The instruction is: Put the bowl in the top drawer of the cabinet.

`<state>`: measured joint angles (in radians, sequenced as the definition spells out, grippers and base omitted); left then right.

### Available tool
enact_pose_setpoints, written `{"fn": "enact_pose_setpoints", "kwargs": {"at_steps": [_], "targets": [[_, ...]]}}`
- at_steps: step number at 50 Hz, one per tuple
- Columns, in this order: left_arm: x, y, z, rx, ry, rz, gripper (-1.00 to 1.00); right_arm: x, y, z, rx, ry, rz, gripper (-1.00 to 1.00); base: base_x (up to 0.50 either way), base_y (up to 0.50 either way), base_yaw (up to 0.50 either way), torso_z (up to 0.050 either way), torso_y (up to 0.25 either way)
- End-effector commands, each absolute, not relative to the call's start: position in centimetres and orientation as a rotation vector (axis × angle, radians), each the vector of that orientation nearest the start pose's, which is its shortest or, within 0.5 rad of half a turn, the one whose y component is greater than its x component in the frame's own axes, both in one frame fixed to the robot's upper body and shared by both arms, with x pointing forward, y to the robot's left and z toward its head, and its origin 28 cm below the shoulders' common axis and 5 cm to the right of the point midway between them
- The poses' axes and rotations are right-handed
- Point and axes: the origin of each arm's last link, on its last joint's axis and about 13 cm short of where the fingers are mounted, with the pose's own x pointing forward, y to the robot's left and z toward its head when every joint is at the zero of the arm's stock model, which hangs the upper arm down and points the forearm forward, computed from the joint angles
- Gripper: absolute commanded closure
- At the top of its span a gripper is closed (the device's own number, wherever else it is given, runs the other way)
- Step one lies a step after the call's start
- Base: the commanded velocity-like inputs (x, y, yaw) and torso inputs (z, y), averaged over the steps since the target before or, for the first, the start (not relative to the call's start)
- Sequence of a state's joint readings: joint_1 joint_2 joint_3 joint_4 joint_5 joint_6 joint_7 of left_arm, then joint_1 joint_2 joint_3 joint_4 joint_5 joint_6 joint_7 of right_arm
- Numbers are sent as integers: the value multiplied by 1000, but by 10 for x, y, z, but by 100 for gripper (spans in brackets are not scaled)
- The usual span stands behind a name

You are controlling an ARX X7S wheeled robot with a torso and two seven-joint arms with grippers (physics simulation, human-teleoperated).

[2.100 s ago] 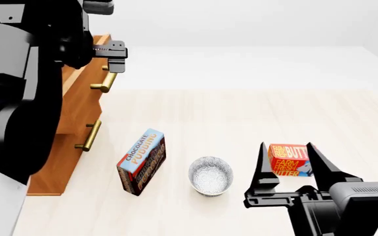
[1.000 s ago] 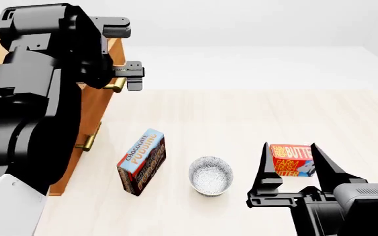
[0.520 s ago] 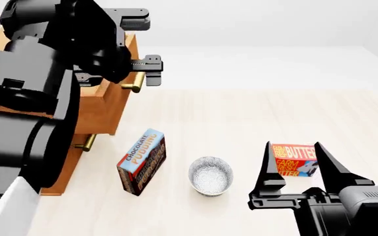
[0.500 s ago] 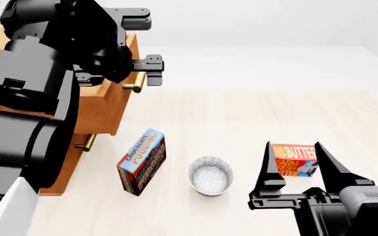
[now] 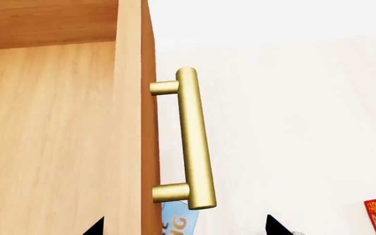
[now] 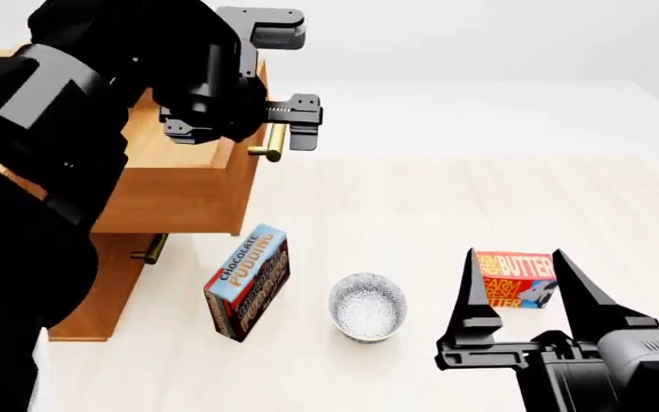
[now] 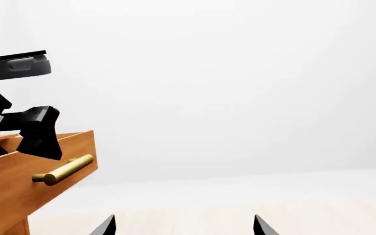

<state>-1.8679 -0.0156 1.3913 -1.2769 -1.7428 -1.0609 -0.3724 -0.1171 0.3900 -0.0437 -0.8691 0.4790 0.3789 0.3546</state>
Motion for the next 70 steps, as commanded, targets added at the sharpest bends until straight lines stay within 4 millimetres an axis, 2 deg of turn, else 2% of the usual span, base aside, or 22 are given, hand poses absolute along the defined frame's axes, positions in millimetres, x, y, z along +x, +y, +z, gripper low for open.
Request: {"fn": "enact_pose_setpoints", "kwargs": {"at_steps": [1, 12, 18, 22, 27, 33, 36, 50, 60, 70], "targets": [[375, 133, 348, -122, 755, -278, -100, 151, -113, 145, 95, -271, 54, -100, 0, 0, 0, 0, 0], [373, 128, 357, -155, 720, -316, -100, 151, -114, 145, 95, -271, 53, -100, 0, 0, 0, 0, 2], [376, 125, 373, -110, 546, -279, -100, 151, -113, 144, 95, -269, 57, -100, 0, 0, 0, 0, 2], [377, 122, 378, -72, 455, -264, -100, 151, -112, 145, 95, -270, 59, -100, 0, 0, 0, 0, 0], [368, 124, 379, -39, 336, -249, -100, 150, -112, 146, 90, -274, 60, -100, 0, 0, 0, 0, 0], [357, 129, 392, -30, 186, -197, -100, 149, -112, 148, 84, -280, 57, -100, 0, 0, 0, 0, 0], [350, 128, 393, -11, 158, -194, -100, 149, -112, 148, 84, -281, 58, -100, 0, 0, 0, 0, 0], [327, 119, 364, 73, 285, -324, -100, 150, -112, 150, 83, -284, 59, -100, 0, 0, 0, 0, 0], [311, 105, 347, 168, 350, -423, -100, 148, -111, 150, 83, -283, 57, -100, 0, 0, 0, 0, 0], [311, 97, 319, 277, 458, -453, -100, 147, -111, 149, 83, -283, 57, -100, 0, 0, 0, 0, 0]]}}
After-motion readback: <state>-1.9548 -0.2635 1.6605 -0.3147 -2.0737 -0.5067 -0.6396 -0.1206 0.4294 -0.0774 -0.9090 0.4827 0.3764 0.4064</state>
